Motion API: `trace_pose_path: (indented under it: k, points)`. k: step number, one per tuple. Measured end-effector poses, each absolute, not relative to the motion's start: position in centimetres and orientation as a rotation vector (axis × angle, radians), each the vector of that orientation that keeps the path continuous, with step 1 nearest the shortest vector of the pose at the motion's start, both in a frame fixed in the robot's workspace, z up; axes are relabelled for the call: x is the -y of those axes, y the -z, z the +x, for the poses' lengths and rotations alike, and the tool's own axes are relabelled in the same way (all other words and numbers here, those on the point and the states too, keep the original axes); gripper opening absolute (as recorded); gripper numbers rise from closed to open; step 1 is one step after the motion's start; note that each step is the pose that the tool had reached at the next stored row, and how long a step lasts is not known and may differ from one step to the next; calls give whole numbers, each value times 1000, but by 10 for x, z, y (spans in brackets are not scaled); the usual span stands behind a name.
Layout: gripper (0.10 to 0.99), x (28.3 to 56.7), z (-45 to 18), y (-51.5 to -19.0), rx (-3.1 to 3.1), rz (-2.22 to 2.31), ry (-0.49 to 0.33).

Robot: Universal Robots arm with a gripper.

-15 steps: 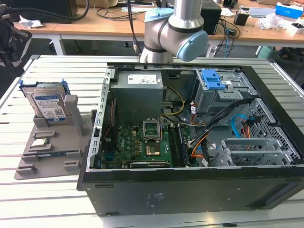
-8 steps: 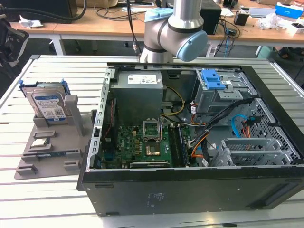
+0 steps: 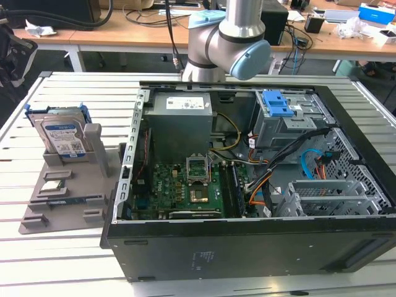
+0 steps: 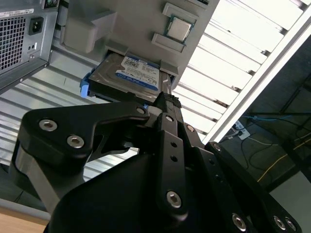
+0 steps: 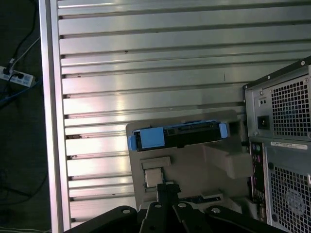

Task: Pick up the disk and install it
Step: 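Reach for the disk, then pick up the disk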

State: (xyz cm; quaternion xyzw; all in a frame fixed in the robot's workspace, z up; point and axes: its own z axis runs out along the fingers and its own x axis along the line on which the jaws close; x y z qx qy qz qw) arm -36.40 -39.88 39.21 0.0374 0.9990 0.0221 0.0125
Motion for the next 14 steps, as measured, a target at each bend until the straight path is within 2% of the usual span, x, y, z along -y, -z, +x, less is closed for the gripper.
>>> trace_pose_path:
  k: [14]
  points:
    - [106,399,-364,-392,-3116,-162,-72]
